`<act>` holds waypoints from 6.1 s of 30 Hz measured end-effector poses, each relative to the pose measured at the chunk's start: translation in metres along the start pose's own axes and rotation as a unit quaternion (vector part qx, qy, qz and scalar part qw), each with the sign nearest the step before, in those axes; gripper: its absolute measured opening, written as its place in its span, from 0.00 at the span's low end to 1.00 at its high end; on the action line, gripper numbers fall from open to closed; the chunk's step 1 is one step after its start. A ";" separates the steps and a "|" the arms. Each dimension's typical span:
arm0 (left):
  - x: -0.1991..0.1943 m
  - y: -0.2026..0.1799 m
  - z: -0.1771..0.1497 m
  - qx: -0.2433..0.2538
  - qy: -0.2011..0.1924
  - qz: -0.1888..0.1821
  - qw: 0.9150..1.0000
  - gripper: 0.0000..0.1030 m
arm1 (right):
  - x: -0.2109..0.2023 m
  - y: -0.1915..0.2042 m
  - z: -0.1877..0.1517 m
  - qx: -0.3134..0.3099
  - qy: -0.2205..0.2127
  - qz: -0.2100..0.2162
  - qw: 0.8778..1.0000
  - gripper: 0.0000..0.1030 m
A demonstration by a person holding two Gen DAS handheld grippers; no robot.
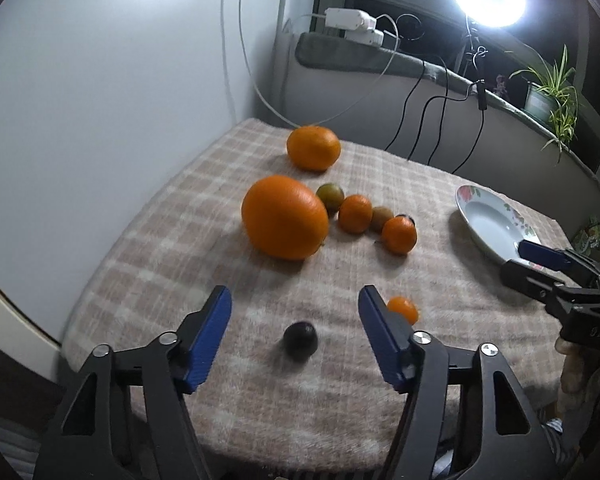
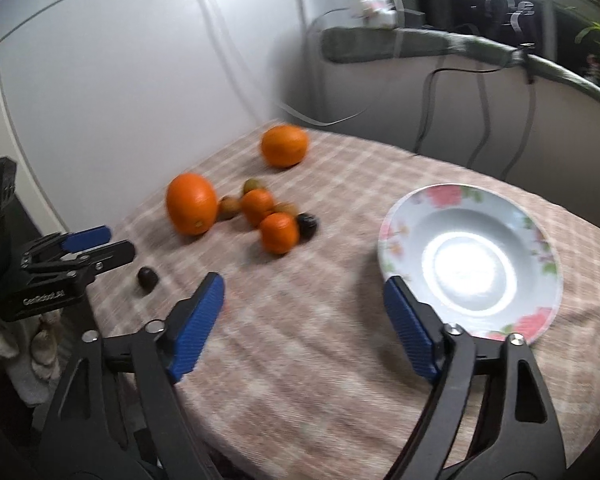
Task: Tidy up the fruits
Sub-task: 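Grasp the dark plum with the left gripper while the right gripper grasps a small tangerine, then carry both fruits to the white plate and open both grippers to release them, then move both open grippers back toward the fruit cluster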
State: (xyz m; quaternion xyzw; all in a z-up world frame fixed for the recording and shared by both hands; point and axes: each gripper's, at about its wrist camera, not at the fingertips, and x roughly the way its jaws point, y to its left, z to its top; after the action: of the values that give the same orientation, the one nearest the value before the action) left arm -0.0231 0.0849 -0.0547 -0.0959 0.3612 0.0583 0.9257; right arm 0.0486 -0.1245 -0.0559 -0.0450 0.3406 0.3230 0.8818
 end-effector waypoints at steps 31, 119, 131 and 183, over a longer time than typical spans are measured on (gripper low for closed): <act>0.027 0.010 -0.018 -0.030 0.061 -0.041 0.997 0.34 | 0.083 0.050 -0.003 -0.065 0.120 0.105 0.985 0.45; 0.075 -0.185 0.038 0.127 0.045 -0.201 0.970 0.20 | -0.015 -0.121 -0.013 0.043 0.048 -0.068 0.996 0.24; 0.073 -0.182 0.039 0.123 0.040 -0.193 0.973 0.36 | -0.020 -0.123 -0.012 0.047 0.041 -0.080 0.995 0.52; 0.038 -0.027 0.049 0.012 -0.018 -0.032 0.999 0.78 | 0.012 -0.041 0.058 -0.008 0.027 -0.002 1.000 0.88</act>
State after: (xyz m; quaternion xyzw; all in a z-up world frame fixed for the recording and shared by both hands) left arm 0.0416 0.0709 -0.0421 -0.0951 0.3416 0.0264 0.9347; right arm 0.1133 -0.1330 -0.0245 -0.0619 0.3615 0.3224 0.8727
